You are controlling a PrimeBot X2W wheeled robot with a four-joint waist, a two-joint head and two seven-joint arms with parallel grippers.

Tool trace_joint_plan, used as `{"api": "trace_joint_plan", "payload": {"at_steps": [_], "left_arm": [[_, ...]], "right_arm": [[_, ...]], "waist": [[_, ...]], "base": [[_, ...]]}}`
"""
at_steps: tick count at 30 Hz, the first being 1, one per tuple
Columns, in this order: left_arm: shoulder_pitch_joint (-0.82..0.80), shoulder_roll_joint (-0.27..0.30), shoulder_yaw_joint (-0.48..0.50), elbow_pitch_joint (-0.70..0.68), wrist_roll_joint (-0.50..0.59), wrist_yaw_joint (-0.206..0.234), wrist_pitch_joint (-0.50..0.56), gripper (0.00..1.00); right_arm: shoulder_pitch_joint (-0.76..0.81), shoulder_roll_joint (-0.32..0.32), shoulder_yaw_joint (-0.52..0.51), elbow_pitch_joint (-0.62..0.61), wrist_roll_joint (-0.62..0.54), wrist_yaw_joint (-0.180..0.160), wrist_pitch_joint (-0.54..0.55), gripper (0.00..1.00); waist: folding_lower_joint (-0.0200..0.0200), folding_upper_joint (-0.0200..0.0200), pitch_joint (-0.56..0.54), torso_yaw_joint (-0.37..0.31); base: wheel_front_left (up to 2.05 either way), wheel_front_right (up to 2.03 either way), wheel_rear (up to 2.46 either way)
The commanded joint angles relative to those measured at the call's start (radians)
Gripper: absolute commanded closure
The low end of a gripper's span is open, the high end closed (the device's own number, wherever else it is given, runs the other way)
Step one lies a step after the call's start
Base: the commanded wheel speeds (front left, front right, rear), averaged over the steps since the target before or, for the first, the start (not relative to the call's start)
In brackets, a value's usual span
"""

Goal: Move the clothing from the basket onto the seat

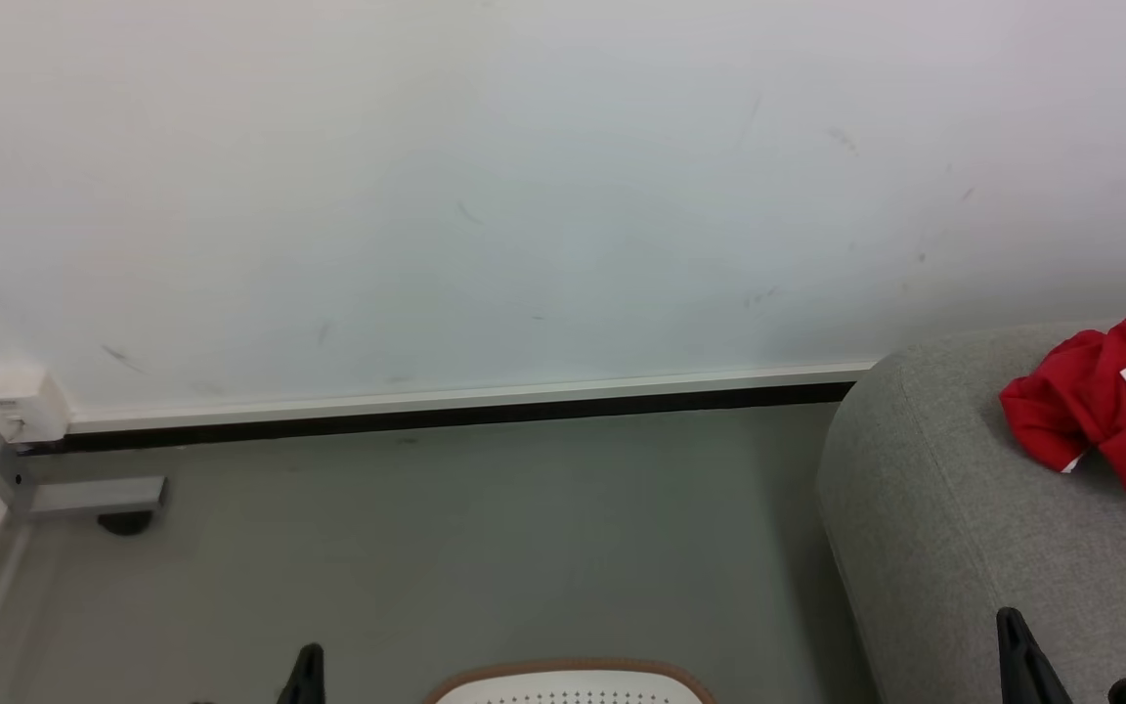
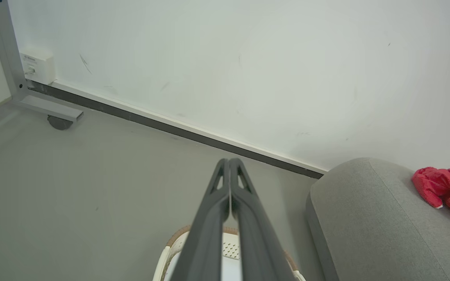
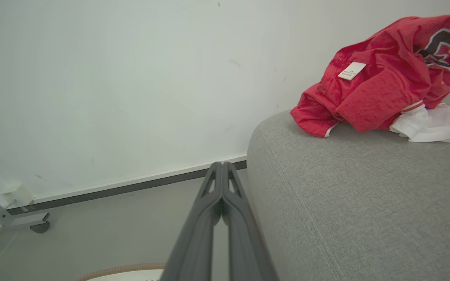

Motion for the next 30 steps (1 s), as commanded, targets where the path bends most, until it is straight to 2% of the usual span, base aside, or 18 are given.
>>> {"api": "trace_joint_plan", "payload": {"at_steps": [1, 30], "left_arm": [[-0.031, 0.0, 0.012, -0.02, -0.046, -0.003, 0.01, 1.0], [-0.082, -0.008, 0.089, -0.052, -0.453, -0.023, 0.121, 1.0]], "right_arm": [[-0.032, -0.007, -0.006, -0.021, 0.047, 0.0, 0.009, 1.0], [-0.081, -0.013, -0.028, -0.036, 0.511, -0.001, 0.118, 1.0]], "waist": [[0.0, 0.0, 0.001, 0.001], [0.0, 0.0, 0.019, 0.015]], "base": [[0.0, 0.0, 0.0], [0.0, 0.0, 0.0]]}}
